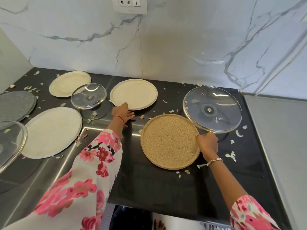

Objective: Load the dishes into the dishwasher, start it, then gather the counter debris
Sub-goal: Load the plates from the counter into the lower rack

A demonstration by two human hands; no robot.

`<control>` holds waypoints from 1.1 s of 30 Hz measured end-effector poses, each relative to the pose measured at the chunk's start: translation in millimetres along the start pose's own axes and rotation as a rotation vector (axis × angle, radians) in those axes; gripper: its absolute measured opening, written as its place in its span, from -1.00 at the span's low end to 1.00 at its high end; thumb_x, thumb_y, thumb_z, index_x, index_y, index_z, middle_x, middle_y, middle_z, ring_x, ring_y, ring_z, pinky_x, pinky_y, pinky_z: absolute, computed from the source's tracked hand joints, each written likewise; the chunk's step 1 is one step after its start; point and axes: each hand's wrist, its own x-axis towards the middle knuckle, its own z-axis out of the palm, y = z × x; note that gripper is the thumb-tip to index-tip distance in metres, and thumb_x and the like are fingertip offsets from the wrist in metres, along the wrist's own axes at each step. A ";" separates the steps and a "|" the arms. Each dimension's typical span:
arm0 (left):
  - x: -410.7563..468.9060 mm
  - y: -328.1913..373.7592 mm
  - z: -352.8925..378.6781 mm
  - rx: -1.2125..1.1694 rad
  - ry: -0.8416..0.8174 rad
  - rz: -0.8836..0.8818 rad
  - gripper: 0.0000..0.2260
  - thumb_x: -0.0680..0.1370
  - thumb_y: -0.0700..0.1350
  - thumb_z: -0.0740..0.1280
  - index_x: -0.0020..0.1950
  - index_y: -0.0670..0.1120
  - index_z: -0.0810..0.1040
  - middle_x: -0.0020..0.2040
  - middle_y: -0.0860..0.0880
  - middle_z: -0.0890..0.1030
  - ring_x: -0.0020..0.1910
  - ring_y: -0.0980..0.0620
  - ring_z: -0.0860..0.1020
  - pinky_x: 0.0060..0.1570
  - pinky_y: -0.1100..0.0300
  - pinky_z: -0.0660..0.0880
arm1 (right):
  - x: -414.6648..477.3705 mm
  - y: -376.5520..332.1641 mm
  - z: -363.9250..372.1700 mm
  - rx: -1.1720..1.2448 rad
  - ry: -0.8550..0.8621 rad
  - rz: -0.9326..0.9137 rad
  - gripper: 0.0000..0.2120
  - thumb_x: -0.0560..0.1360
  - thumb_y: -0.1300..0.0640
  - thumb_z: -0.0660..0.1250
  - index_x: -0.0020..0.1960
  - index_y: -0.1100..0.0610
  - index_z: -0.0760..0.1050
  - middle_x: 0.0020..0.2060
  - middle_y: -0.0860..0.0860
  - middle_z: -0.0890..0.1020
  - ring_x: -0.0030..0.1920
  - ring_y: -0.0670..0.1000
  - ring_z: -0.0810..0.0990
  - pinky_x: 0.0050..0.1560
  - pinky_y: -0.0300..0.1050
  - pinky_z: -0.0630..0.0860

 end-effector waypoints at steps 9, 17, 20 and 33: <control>-39.4 5.5 -19.5 -0.379 -0.111 0.018 -0.55 0.45 -0.38 0.13 0.33 -0.18 0.23 0.30 -0.23 0.30 0.20 -0.22 0.40 -0.05 -0.05 0.55 | 0.0 0.7 -11.1 0.518 -0.309 0.162 -0.88 0.56 0.20 0.20 -0.11 0.22 0.43 -0.24 0.15 0.54 -0.25 0.06 0.52 -0.25 -0.07 0.46; -95.7 5.8 -35.0 -0.365 -0.150 0.051 -0.61 0.56 -0.37 0.11 0.39 -0.23 0.21 0.21 -0.26 0.41 0.24 -0.22 0.45 0.08 -0.06 0.49 | -35.8 7.0 -11.6 0.709 -0.573 0.269 -0.67 0.40 0.24 0.43 0.11 0.27 0.43 -0.12 0.13 0.61 -0.14 0.09 0.60 -0.28 -0.02 0.55; -119.4 -11.2 -54.5 -0.376 -0.131 0.040 -0.60 0.56 -0.37 0.11 0.40 -0.25 0.20 0.28 -0.27 0.41 0.24 -0.22 0.46 0.02 -0.05 0.51 | -51.6 11.7 -17.4 0.737 -0.555 0.224 -0.68 0.42 0.24 0.42 0.11 0.28 0.43 -0.14 0.11 0.59 -0.15 0.07 0.58 -0.24 -0.02 0.56; -309.7 -145.1 -174.3 -0.406 -0.262 0.150 -0.73 0.49 -0.36 0.11 0.17 -0.23 0.39 -0.24 -0.13 0.64 -0.41 -0.06 0.64 -0.40 0.11 0.61 | -183.3 117.0 -92.6 0.912 -0.482 0.130 -0.66 0.49 0.27 0.33 0.24 0.34 0.40 0.03 0.19 0.58 -0.09 0.12 0.55 -0.28 0.04 0.58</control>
